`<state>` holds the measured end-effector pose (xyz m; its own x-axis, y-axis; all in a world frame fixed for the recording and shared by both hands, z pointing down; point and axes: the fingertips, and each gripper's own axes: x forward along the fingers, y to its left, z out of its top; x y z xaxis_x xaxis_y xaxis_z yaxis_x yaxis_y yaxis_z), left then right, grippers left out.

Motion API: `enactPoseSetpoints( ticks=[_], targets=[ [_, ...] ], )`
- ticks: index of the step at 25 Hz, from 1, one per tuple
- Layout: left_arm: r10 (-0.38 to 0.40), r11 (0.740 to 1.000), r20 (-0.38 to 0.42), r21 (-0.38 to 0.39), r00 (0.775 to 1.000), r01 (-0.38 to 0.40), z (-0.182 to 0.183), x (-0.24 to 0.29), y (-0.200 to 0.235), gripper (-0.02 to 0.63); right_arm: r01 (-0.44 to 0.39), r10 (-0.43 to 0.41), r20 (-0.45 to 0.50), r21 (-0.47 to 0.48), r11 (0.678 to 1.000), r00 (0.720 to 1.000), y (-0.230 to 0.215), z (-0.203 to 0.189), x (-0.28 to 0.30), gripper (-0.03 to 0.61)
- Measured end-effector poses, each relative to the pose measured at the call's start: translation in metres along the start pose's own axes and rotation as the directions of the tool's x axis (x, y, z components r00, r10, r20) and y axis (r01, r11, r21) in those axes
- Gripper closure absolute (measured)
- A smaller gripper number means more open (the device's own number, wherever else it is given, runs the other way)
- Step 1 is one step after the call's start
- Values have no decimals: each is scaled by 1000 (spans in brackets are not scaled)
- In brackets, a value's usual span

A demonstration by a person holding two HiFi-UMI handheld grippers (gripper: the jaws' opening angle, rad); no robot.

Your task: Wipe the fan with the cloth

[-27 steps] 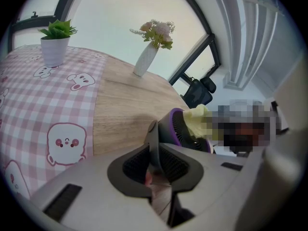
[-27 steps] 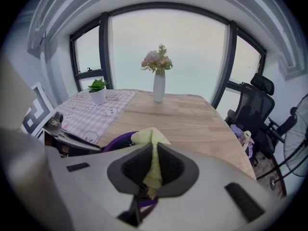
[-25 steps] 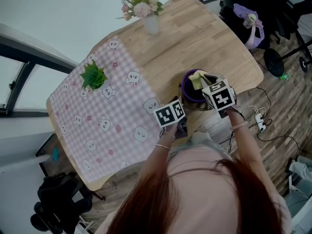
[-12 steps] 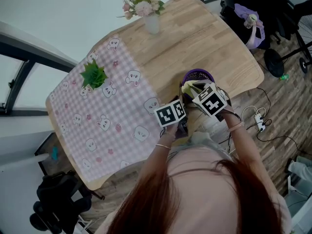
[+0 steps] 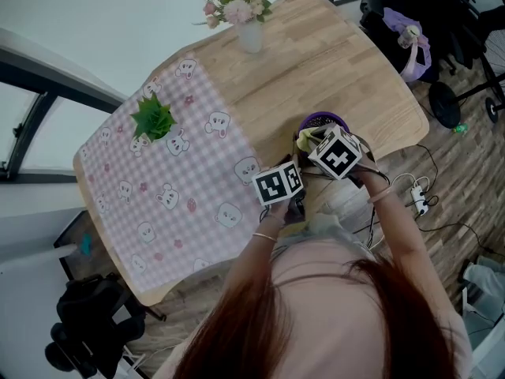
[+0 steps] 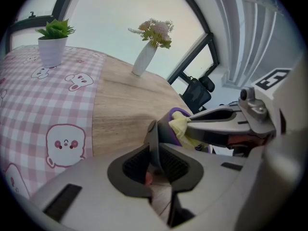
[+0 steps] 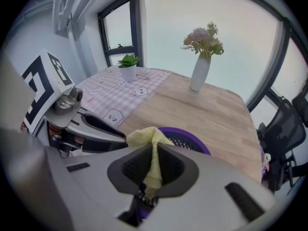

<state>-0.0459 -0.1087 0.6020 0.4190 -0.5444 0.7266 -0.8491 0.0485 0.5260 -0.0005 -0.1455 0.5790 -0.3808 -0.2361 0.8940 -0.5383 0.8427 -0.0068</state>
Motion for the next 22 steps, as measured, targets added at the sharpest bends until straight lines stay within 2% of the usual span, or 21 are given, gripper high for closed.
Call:
enactPoseSetpoints(
  ticks=[9, 22],
  targets=[
    [3, 1000, 7, -5, 1000, -3, 0, 0, 1, 557, 2, -2, -22, -12, 1000, 1000, -14, 4, 9, 552],
    [17, 1000, 26, -24, 1000, -17, 0, 0, 1, 557, 8, -7, -25, 73, 997, 1000, -38, 3, 12, 551]
  ],
)
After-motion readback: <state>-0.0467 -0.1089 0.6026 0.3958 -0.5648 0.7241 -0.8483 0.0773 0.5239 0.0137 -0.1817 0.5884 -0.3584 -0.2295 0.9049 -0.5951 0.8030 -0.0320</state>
